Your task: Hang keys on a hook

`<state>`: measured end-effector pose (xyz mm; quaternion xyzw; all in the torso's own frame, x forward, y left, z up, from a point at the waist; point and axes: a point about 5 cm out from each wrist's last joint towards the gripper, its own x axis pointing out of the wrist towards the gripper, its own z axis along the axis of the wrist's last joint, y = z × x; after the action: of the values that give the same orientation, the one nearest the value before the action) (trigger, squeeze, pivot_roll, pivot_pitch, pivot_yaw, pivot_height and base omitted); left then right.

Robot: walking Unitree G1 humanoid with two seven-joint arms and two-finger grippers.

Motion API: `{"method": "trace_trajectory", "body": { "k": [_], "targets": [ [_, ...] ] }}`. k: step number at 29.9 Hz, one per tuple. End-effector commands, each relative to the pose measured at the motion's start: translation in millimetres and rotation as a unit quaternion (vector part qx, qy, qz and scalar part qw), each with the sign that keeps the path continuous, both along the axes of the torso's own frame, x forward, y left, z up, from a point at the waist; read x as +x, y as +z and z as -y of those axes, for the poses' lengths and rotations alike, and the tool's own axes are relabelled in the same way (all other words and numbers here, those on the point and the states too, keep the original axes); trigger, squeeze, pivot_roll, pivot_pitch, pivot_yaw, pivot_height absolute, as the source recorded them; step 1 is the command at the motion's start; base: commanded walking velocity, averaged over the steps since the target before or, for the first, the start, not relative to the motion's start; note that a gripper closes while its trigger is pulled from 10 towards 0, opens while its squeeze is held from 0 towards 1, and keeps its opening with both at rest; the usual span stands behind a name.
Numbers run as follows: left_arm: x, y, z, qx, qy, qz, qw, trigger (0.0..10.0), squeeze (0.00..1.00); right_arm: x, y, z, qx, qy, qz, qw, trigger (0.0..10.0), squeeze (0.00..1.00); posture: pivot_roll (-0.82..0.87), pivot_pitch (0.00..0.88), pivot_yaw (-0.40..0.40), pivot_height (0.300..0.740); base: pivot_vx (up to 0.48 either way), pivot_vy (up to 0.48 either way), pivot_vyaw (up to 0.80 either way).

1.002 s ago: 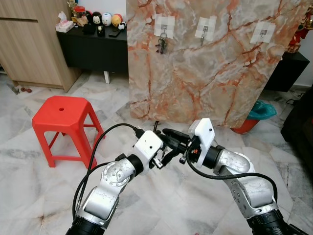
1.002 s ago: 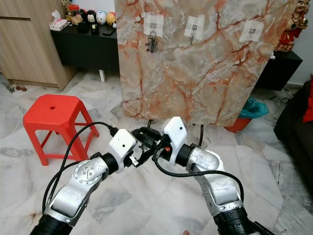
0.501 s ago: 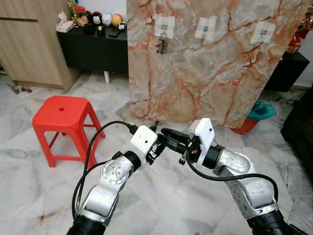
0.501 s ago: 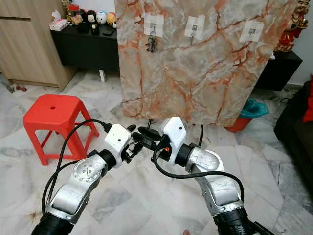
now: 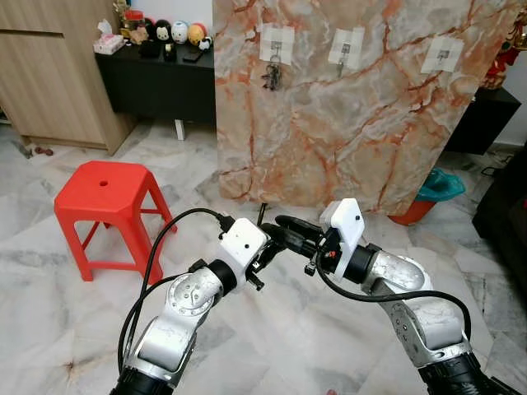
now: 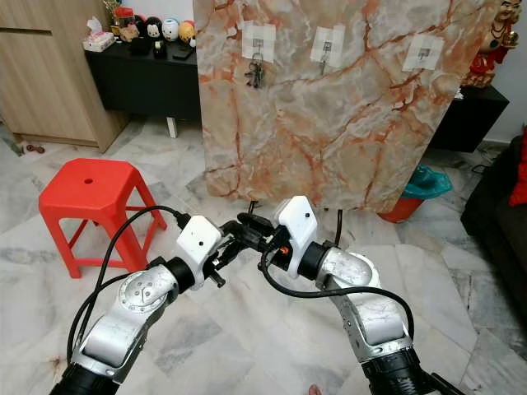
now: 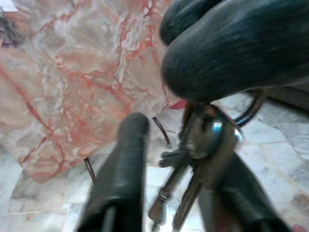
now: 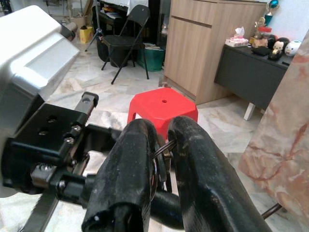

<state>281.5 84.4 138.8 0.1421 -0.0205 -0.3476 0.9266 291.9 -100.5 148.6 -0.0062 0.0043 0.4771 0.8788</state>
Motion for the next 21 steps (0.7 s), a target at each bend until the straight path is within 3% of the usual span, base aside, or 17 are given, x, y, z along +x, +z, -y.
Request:
{"method": "trace_trajectory", "body": {
  "k": [1,21],
  "targets": [
    [-3.2,3.6,5.1,-0.008,-0.020,0.004,1.000,0.0,0.00,2.3,-1.4,7.3,-0.005,-0.015,-0.001,1.000,10.0,0.00,0.05,0.000,-0.098,0.740,0.000,0.000,0.00],
    [-6.0,2.9,4.4,-0.001,-0.036,0.000,0.999,0.0,0.00,2.0,-6.9,6.8,-0.001,-0.020,-0.014,1.000,10.0,0.00,0.05,0.000,-0.095,0.740,0.000,0.000,0.00]
  ]
}}
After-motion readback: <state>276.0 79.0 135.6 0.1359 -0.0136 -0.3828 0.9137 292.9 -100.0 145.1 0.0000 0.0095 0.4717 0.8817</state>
